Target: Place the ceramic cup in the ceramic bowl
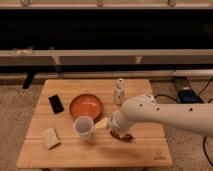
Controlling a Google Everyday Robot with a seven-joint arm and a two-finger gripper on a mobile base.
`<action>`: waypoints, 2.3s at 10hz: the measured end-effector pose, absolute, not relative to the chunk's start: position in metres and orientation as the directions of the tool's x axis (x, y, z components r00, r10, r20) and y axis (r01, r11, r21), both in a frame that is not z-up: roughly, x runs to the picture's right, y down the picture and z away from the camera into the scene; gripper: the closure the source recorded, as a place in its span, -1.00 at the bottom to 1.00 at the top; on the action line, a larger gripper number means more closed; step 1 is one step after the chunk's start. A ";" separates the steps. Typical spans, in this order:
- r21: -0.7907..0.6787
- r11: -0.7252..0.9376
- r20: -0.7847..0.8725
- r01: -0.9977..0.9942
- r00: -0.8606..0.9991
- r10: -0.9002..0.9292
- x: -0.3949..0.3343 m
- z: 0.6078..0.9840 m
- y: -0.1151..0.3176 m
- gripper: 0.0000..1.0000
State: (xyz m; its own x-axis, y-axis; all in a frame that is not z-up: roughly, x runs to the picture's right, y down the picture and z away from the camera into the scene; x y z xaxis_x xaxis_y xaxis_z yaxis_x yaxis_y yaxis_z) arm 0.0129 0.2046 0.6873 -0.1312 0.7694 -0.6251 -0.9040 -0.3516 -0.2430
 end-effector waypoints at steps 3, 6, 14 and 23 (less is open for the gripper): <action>-0.243 -0.352 -0.625 -0.904 -0.131 0.769 0.013 0.687 0.205 -0.60; -0.243 -0.352 -0.625 -0.904 -0.131 0.769 0.013 0.687 0.205 -0.60; -0.243 -0.352 -0.625 -0.904 -0.131 0.769 0.013 0.687 0.205 -0.60; -0.247 -0.291 -0.603 -0.924 -0.088 0.793 0.008 0.690 0.192 -0.60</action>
